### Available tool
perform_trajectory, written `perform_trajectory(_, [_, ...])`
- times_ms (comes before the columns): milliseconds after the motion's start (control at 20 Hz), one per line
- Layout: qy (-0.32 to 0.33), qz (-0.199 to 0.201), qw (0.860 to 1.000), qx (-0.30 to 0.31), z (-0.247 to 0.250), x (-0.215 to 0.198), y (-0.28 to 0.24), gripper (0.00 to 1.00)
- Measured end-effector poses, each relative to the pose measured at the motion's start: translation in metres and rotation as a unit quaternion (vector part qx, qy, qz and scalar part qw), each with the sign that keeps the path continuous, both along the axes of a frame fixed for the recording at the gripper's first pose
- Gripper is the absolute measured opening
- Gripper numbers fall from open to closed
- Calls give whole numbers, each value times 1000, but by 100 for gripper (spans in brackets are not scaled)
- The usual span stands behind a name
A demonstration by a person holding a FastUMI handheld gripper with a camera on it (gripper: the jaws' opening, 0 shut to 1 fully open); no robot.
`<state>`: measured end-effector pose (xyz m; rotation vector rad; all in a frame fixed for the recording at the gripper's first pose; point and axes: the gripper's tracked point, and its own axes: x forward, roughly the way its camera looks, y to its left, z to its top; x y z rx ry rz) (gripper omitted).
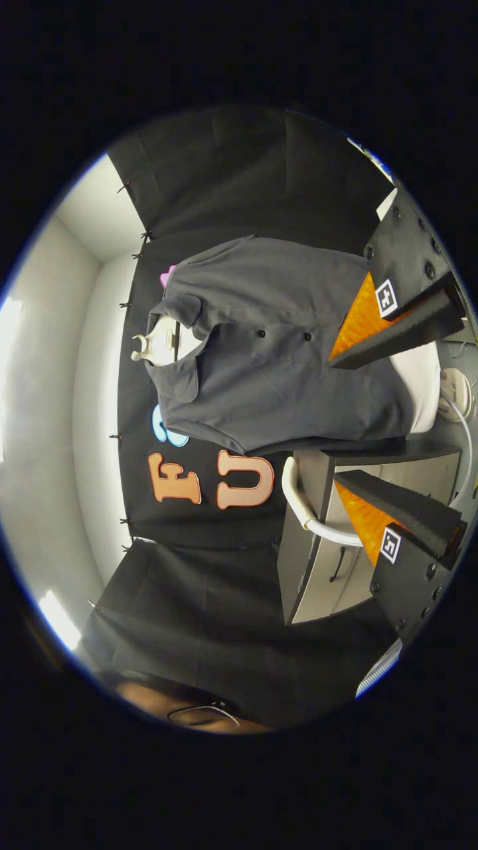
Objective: Iron the clothes twice with a garment steamer, once on the left side and once on the right side.
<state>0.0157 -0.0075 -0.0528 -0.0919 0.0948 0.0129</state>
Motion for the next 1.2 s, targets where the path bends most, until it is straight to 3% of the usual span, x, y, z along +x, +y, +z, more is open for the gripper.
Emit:
perform_trajectory(350, [-27, -6, 1000, -12, 16, 4, -13, 98])
perform_trajectory(650, [2, -12, 1000, -4, -16, 8, -19, 98])
perform_trajectory(950, [-1, -17, 1000, -22, -11, 8, -21, 98])
perform_trajectory(1200, [-4, 26, 1000, 3, 10, 9, 17, 98])
